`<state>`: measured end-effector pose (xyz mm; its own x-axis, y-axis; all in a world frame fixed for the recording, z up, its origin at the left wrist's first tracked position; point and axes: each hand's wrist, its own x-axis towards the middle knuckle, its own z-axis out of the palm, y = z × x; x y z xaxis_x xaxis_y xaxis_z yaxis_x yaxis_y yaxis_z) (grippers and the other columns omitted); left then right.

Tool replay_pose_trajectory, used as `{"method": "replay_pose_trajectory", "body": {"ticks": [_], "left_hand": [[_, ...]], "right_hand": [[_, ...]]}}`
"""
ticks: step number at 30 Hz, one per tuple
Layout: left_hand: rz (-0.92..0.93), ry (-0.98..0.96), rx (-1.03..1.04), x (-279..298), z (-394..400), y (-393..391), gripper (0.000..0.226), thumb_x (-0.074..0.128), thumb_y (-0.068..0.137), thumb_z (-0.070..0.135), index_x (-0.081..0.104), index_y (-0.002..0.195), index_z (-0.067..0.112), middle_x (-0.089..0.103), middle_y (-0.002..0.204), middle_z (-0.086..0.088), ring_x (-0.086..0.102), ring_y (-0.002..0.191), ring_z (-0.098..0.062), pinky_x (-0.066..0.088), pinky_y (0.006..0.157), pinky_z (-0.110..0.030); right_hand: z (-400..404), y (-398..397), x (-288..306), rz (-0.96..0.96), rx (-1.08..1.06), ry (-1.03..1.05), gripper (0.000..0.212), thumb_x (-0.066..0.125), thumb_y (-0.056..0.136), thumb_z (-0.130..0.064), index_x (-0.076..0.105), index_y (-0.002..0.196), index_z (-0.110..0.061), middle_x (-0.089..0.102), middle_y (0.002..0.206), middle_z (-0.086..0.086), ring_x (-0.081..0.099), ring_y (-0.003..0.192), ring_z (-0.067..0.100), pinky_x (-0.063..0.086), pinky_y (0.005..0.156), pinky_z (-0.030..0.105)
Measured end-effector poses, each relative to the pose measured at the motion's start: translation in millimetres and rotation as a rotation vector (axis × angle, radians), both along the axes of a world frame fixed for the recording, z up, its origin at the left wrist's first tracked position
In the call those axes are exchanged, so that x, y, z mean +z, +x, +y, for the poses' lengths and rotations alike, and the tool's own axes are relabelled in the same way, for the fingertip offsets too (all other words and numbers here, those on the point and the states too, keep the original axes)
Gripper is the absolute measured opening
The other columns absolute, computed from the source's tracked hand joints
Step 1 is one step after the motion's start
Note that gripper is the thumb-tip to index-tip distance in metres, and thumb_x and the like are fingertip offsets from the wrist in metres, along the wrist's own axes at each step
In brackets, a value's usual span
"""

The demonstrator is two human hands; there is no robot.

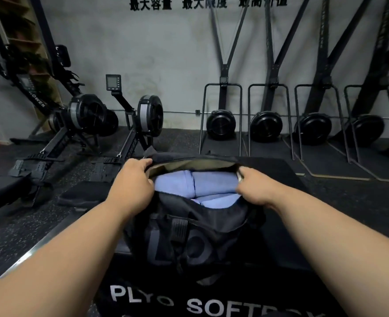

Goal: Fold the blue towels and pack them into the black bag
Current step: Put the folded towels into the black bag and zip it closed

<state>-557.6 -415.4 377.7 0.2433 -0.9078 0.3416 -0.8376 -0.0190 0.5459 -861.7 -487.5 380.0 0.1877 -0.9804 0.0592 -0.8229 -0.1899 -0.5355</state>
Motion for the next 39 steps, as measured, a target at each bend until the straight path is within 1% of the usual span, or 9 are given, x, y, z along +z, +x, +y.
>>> {"method": "replay_pose_trajectory", "body": {"ticks": [7,12,16,20,25,29,32,37,39], "left_hand": [[-0.075,0.252,0.021,-43,-5,-6,0.069,0.061,0.086,0.024,0.047,0.153,0.031,0.048,0.137,-0.011,0.053,0.127,-0.038,0.046,0.109,-0.043],[-0.050,0.311,0.108,-54,0,-6,0.057,0.054,0.087,0.018,0.052,0.140,0.038,0.040,0.119,-0.005,0.059,0.102,-0.032,0.050,0.096,-0.039],[-0.039,0.237,0.071,-38,-1,-1,0.054,0.053,0.082,0.010,0.054,0.129,0.035,0.058,0.124,-0.012,0.063,0.099,-0.031,0.054,0.093,-0.040],[0.000,0.189,0.059,-29,8,7,0.047,0.059,0.074,0.007,0.053,0.109,0.038,0.065,0.108,-0.007,0.067,0.083,-0.024,0.057,0.079,-0.037],[-0.099,0.356,0.015,-62,37,-9,0.037,0.052,0.077,0.008,0.048,0.099,0.037,0.047,0.110,-0.003,0.057,0.095,-0.032,0.051,0.091,-0.040],[-0.313,0.196,0.033,-69,52,-21,0.036,0.064,0.074,0.015,0.047,0.100,0.031,0.039,0.111,0.001,0.044,0.097,-0.031,0.044,0.087,-0.040],[-0.562,0.163,-0.075,-63,60,-38,0.028,0.070,0.079,0.035,0.057,0.103,0.037,0.050,0.114,0.013,0.046,0.109,-0.025,0.033,0.084,-0.036],[-0.627,0.426,-0.238,-67,74,-47,0.043,0.052,0.094,0.043,0.050,0.137,0.047,0.067,0.121,0.013,0.042,0.127,-0.022,0.029,0.099,-0.039],[-0.651,0.467,-0.265,-71,80,-46,0.042,0.048,0.094,0.047,0.053,0.135,0.046,0.066,0.117,0.013,0.040,0.125,-0.021,0.028,0.100,-0.039]], "right_hand": [[15,-26,-27,-0.052,-0.034,0.046,0.008,0.053,0.077,-0.003,0.050,0.080,-0.009,0.058,0.082,0.007,0.044,0.069,0.021,0.033,0.054,0.033],[27,-28,-22,-0.122,-0.061,0.161,0.023,0.053,0.064,-0.012,0.054,0.087,-0.010,0.051,0.075,0.003,0.042,0.064,0.021,0.030,0.054,0.032],[27,-31,-4,-0.128,-0.033,0.179,0.049,0.054,0.060,-0.016,0.063,0.108,-0.007,0.057,0.079,0.006,0.048,0.065,0.022,0.034,0.055,0.032],[39,-34,-6,-0.059,-0.037,0.144,0.033,0.062,0.074,-0.012,0.058,0.107,-0.012,0.064,0.106,0.008,0.066,0.086,0.028,0.050,0.067,0.037],[59,-38,-28,0.104,0.043,0.195,0.026,0.055,0.079,-0.011,0.050,0.105,-0.011,0.043,0.116,0.002,0.062,0.086,0.031,0.054,0.068,0.042],[72,-41,-35,0.193,0.047,0.104,0.054,0.055,0.081,-0.016,0.051,0.135,-0.015,0.036,0.134,-0.001,0.065,0.100,0.026,0.058,0.087,0.038],[82,-42,-43,0.218,0.068,-0.045,0.066,0.054,0.084,-0.015,0.052,0.149,-0.028,0.034,0.133,-0.004,0.060,0.105,0.023,0.054,0.094,0.037],[100,-33,-55,0.522,0.219,-0.261,0.065,0.055,0.086,-0.016,0.057,0.146,-0.041,0.032,0.157,-0.001,0.043,0.131,0.028,0.036,0.107,0.040],[106,-27,-60,0.569,0.326,-0.310,0.064,0.052,0.084,-0.016,0.063,0.142,-0.040,0.032,0.165,-0.001,0.033,0.143,0.030,0.024,0.115,0.043]]}}
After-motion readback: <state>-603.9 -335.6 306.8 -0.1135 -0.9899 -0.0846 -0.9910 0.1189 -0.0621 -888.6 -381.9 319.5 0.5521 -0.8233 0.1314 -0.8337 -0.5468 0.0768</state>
